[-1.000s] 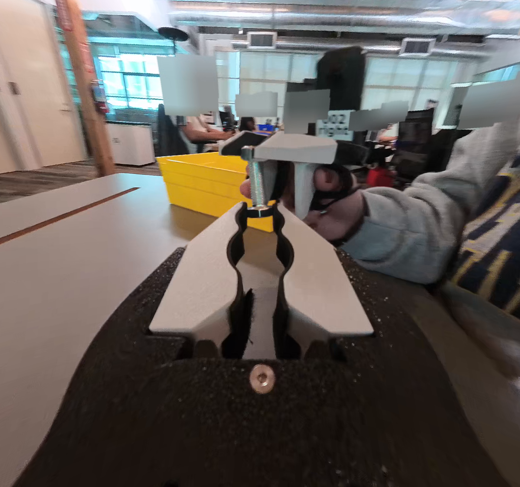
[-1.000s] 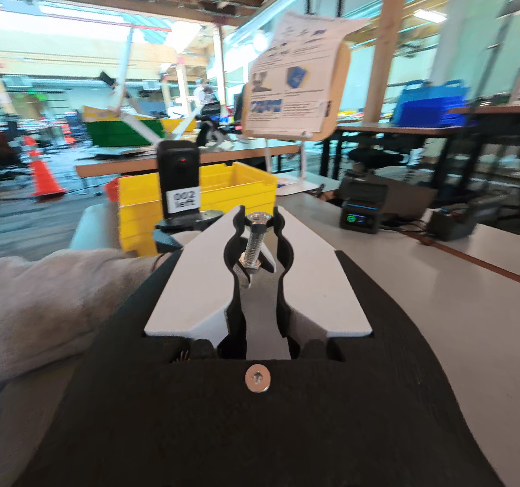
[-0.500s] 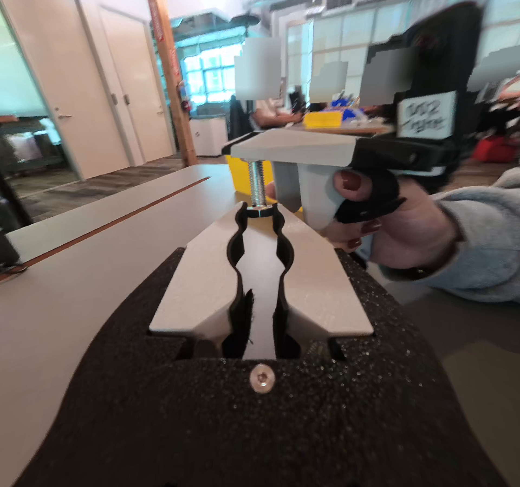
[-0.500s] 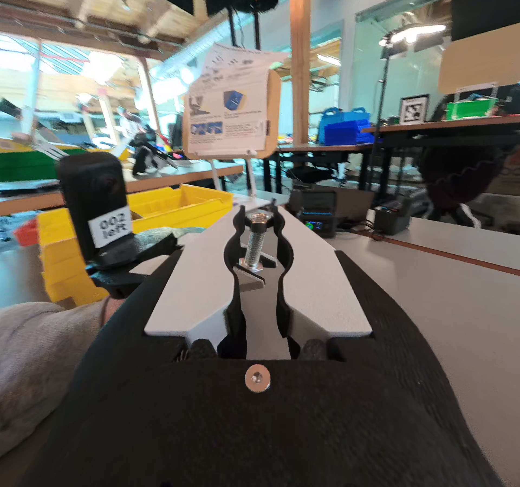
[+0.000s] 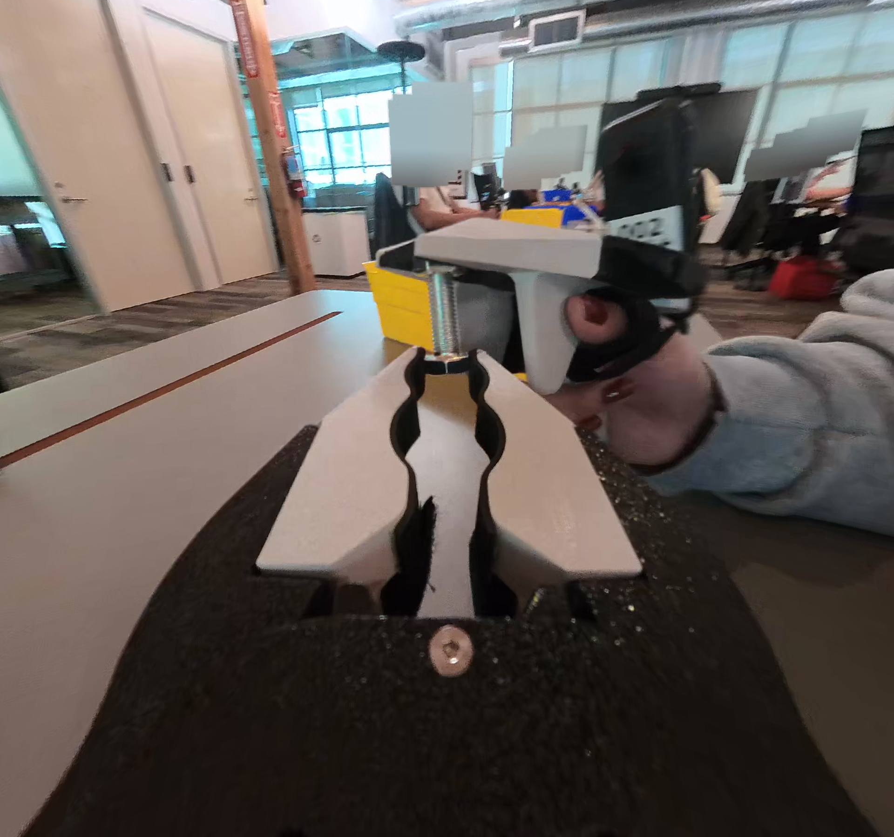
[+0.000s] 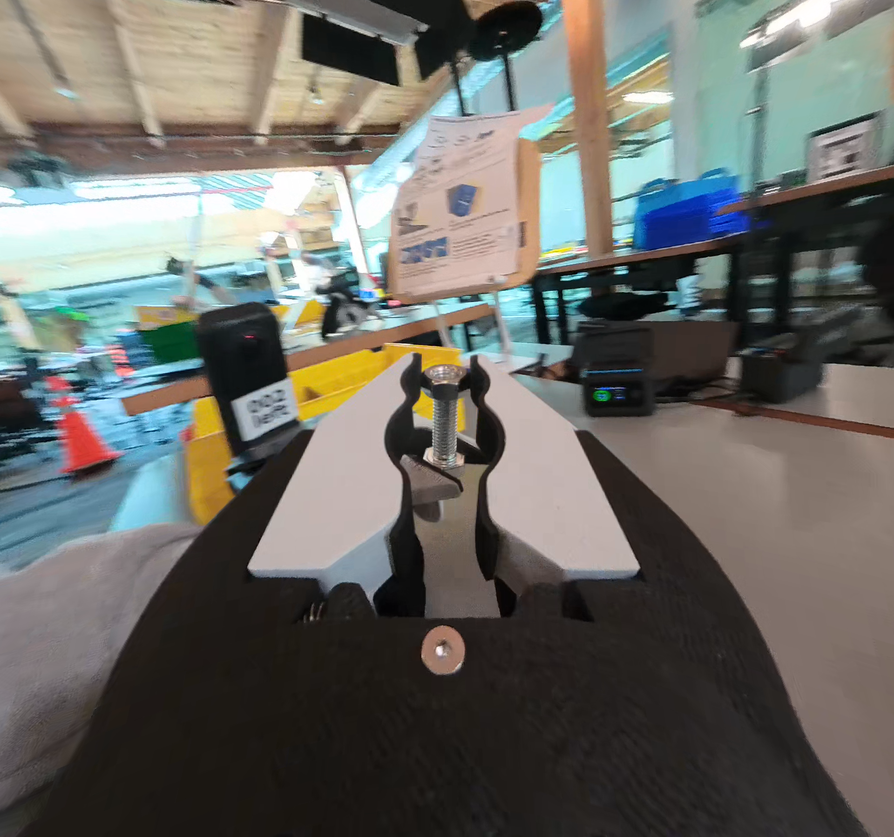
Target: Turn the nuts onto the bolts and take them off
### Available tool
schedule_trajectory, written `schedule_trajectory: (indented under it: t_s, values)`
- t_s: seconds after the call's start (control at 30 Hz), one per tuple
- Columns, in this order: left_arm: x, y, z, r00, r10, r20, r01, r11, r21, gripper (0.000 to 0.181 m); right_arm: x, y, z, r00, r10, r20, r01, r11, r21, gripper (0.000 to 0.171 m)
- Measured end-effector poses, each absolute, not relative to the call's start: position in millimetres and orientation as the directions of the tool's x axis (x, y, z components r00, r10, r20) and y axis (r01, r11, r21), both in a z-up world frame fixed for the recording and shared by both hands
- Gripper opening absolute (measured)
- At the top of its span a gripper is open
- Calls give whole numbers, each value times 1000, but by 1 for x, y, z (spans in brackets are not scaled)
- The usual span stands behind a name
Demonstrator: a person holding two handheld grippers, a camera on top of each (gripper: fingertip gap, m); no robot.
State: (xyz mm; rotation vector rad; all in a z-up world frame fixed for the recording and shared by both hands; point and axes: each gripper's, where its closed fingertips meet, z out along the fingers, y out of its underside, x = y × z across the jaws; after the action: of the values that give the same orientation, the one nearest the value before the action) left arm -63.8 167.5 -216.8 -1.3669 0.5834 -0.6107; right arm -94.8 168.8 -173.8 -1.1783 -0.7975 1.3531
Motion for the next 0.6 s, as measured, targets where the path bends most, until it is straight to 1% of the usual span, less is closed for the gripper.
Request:
schedule_trajectory:
  t_s: [0.13,0.23,0.47,0.5,0.6]
  values:
    - [-70,177,-223,795,-599,-100,-46,105,-993,16,-98,179,-180,371,920,-129,-266,-28,-964,18]
    - [-73,178,-223,812,-573,-111,-57,112,-992,16,-101,178,-178,439,895,-77,-242,36,-970,18]
    - [-72,179,-225,793,-605,-70,-24,83,-996,16,-102,179,-181,352,922,-160,-282,-58,-958,19]
    - [-71,178,-225,787,-613,-66,-20,82,-996,16,-101,178,-180,334,928,-164,-283,-68,-957,22]
    - [-70,179,-228,788,-611,-75,-39,72,-997,16,-103,175,-181,288,942,-172,-281,-88,-956,42]
